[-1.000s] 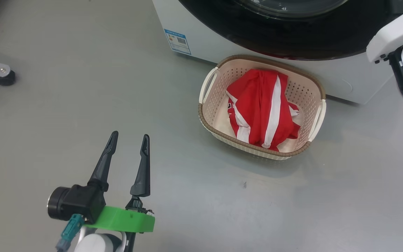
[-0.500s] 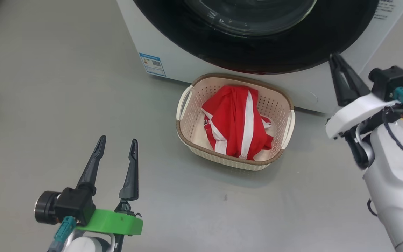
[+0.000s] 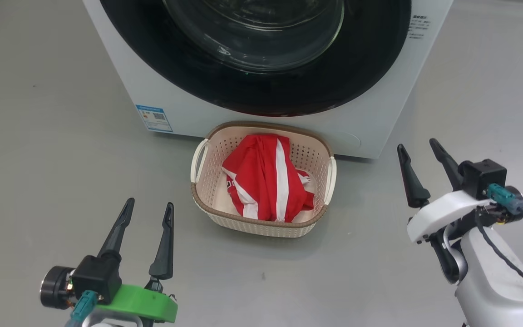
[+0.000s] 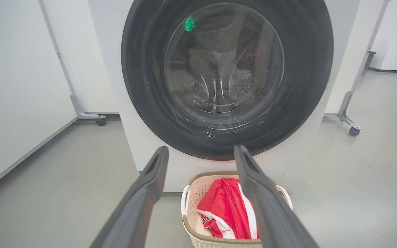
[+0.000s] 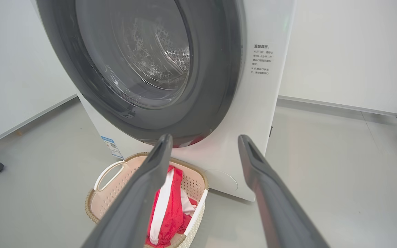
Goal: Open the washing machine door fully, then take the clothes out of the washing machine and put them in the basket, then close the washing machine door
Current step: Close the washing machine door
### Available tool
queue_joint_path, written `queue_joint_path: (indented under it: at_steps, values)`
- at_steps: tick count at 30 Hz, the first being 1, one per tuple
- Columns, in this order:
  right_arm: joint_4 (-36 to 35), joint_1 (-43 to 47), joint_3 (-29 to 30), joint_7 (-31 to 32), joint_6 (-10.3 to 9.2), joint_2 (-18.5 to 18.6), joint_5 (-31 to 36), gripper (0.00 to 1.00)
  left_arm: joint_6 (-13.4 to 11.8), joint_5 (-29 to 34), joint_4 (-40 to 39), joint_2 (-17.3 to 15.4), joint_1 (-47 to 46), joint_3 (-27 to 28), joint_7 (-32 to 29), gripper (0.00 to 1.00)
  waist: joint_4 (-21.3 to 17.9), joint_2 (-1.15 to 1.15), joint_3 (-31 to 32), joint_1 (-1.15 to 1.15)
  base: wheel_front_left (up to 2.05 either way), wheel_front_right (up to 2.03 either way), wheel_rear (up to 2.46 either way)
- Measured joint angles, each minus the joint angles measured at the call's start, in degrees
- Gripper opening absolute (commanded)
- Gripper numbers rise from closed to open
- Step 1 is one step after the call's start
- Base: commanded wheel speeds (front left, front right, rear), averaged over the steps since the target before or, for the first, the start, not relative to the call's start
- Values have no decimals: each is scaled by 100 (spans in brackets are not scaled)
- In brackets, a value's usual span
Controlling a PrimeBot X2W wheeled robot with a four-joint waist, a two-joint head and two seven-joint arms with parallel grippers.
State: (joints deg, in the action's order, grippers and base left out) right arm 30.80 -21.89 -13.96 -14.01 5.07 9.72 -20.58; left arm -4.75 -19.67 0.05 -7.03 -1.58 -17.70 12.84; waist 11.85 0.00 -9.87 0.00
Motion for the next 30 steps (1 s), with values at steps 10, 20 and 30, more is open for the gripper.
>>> queue_joint_path:
  at_steps: [10, 20, 30]
  values:
    - [-552, 866, 129, -2, -225, -97, -43, 100, 0, -19, 58, -49, 244, 1, -118, 100, -389, 0, 385, 0, 0, 0, 0]
    - [-1273, 1532, 310, -44, -481, -57, -13, 100, 0, -34, -70, -90, 419, -11, -202, 100, -723, 0, 608, 0, 0, 0, 0]
    - [-1809, 2136, 332, -44, -669, -41, -12, 100, -1, -43, -129, -91, 433, 18, -222, 100, -809, 0, 699, 0, 0, 0, 0]
